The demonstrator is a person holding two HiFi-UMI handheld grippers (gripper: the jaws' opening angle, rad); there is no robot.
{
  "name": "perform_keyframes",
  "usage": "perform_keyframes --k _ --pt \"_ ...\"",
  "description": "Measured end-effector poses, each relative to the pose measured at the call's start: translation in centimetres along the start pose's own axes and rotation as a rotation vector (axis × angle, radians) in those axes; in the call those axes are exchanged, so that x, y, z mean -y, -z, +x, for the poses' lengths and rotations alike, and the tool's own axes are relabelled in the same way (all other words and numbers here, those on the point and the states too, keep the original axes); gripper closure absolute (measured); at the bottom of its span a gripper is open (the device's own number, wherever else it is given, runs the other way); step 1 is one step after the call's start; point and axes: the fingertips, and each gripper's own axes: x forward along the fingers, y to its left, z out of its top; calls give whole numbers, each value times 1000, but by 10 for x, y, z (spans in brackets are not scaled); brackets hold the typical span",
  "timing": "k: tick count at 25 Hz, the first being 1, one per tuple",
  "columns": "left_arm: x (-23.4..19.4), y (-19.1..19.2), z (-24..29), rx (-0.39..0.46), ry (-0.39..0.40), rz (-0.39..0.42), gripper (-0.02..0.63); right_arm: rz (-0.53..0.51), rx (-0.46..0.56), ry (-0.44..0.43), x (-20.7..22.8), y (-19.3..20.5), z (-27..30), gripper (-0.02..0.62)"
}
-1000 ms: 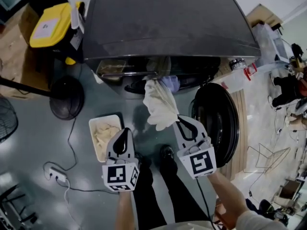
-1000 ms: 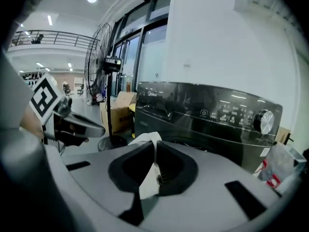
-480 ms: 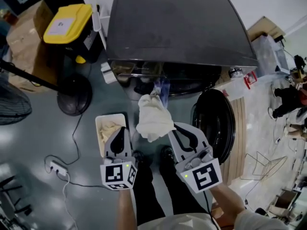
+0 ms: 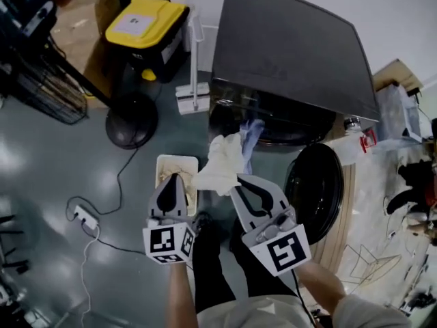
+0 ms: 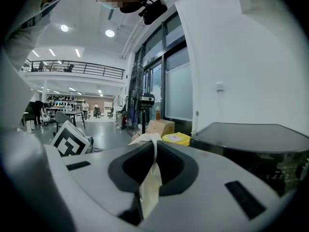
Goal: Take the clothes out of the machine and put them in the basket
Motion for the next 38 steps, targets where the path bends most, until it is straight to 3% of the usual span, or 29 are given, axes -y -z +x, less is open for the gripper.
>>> perform_keyframes --k 17,28,38 --pt "-153 -7 -123 93 -365 -83 588 22 109 -423 -169 -64 88 561" --pt "-210 1 -172 119 -483 -129 588 58 210 -589 -248 -110 101 561" --pt "-233 -5 -183 129 -507 -130 588 108 255 -627 -281 -137 118 561"
